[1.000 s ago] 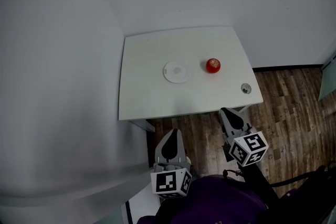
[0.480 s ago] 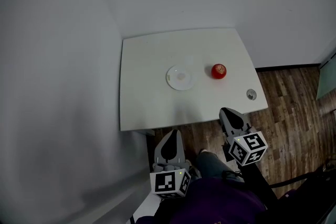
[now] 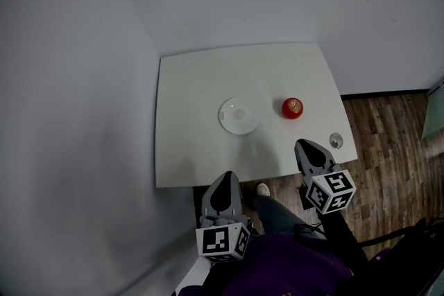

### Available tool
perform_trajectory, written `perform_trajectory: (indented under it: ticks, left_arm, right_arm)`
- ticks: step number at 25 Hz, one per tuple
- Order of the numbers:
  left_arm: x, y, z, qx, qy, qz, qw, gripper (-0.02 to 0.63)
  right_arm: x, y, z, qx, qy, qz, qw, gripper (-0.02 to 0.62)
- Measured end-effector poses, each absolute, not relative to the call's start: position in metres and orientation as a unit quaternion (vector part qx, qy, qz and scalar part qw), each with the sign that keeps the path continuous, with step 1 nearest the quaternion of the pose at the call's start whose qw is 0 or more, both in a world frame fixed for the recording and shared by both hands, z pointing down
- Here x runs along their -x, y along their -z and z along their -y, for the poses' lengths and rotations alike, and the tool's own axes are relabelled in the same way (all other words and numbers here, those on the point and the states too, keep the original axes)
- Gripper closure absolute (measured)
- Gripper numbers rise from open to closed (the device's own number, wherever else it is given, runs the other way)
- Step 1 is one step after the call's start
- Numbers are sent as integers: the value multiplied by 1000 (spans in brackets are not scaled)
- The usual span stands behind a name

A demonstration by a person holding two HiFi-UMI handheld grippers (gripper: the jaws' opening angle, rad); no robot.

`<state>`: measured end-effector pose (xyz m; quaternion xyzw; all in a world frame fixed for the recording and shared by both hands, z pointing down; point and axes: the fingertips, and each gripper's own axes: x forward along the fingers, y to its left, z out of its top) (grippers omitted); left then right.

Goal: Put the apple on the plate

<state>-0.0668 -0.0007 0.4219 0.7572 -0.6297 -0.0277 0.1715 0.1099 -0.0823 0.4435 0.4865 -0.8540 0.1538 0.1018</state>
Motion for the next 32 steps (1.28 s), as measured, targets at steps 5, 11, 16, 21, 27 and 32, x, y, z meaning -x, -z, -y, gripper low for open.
perform_trajectory:
  ticks: [5,11,16,21,27,32]
  left_arm:
    - [58,-421,44,-754,23,634,172,600]
    - [50,-419,92,-748,17,641,169,600]
    - [46,-422,113,-737,14,654,172,600]
    - [41,-427,129,-728,18,663,174,600]
    - [37,-430,140,-725,11,667,174,600]
    - [47,-430,143,-717,5,675,172,600]
  right_arm:
    - [-124,-451,128,-487,-158,851,113,583]
    - [-136,-465,171,-474,-165,854,139,581]
    - [-143,-484,197,-457,-170,856,170,502]
    - [-152,-505,215,-450,-168,854,202,451]
    - [-153,-528,227,-433,-173,853,233,374]
    - [-146,-544,236,-423,-148,851,273,326]
